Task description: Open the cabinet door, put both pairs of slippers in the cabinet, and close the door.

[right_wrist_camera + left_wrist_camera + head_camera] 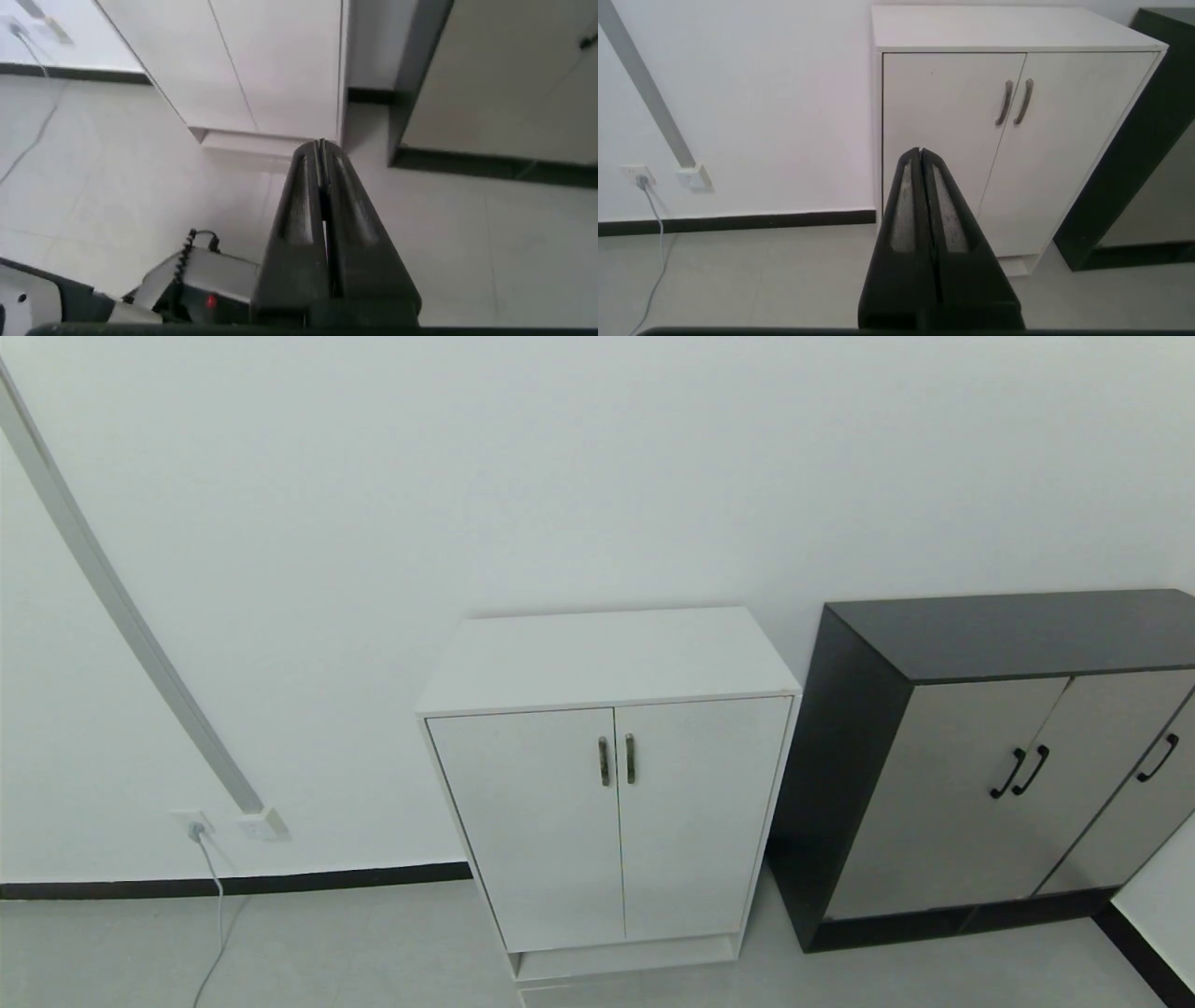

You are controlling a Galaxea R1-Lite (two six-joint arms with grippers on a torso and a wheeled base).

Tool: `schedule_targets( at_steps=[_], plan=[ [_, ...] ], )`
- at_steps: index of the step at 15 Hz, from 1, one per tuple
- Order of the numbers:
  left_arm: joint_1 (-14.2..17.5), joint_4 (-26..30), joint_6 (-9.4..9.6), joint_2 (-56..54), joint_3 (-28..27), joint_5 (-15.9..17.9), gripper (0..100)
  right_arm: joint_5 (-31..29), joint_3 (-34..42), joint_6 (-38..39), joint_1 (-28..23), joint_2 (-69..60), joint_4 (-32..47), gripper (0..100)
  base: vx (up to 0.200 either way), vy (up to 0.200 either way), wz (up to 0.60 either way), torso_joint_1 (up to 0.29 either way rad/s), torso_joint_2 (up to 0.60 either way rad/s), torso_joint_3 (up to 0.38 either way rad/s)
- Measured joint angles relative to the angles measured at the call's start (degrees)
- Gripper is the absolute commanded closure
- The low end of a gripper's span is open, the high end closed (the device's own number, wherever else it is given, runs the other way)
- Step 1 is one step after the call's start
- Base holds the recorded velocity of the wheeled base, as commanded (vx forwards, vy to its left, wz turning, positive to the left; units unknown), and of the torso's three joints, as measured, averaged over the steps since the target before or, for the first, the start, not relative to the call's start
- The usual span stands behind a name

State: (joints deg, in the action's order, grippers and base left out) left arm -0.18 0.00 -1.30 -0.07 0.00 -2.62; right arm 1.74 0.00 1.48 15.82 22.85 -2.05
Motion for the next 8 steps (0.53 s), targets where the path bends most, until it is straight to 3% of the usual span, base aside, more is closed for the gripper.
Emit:
schedule_targets(
  at_steps=[4,8],
  plan=[
    [0.0,0.0,-0.02,0.0,0.0,0.02,100,0.71,0.0,-2.27,-1.72,-6.6,2.0,100,0.0,0.0,0.0,0.0,0.0,0.0],
    [0.0,0.0,-0.02,0.0,0.0,0.02,100,0.66,0.0,-2.27,-9.72,-12.82,2.0,100,0.0,0.0,0.0,0.0,0.0,0.0]
  ],
)
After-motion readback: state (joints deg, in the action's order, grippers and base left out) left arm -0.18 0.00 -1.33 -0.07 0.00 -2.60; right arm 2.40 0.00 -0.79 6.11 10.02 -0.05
